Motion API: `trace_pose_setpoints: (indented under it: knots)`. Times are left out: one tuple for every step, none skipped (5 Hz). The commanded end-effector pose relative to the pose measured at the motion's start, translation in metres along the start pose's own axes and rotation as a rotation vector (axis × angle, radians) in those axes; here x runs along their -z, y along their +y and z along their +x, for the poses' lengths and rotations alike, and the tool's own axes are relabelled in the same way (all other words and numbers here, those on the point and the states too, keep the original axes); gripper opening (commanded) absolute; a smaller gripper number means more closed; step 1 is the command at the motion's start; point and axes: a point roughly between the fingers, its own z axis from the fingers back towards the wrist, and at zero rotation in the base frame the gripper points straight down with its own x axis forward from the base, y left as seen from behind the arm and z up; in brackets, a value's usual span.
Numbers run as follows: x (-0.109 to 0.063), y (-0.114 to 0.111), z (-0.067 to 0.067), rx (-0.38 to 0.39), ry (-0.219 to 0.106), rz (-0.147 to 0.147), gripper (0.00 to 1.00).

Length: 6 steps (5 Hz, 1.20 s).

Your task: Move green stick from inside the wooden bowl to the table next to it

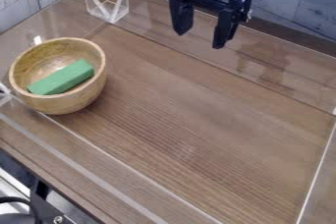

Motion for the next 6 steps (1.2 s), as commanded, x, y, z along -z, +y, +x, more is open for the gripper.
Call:
trace_pose_setpoints:
  knots:
    - [0.021, 0.015, -0.011, 0.029, 0.024, 0.003, 1.00]
    - [0.013, 0.054, -0.033, 0.040, 0.023, 0.011, 1.00]
    - [0.006, 0.102, -0.054, 0.034, -0.001, 0.019, 1.00]
    - [0.009, 0.124, -0.072, 0.021, -0.019, 0.040, 1.00]
    - [0.013, 0.142, -0.083, 0.005, -0.024, 0.052, 1.00]
    - [0.030, 0.163, -0.097, 0.043, -0.020, 0.057, 1.00]
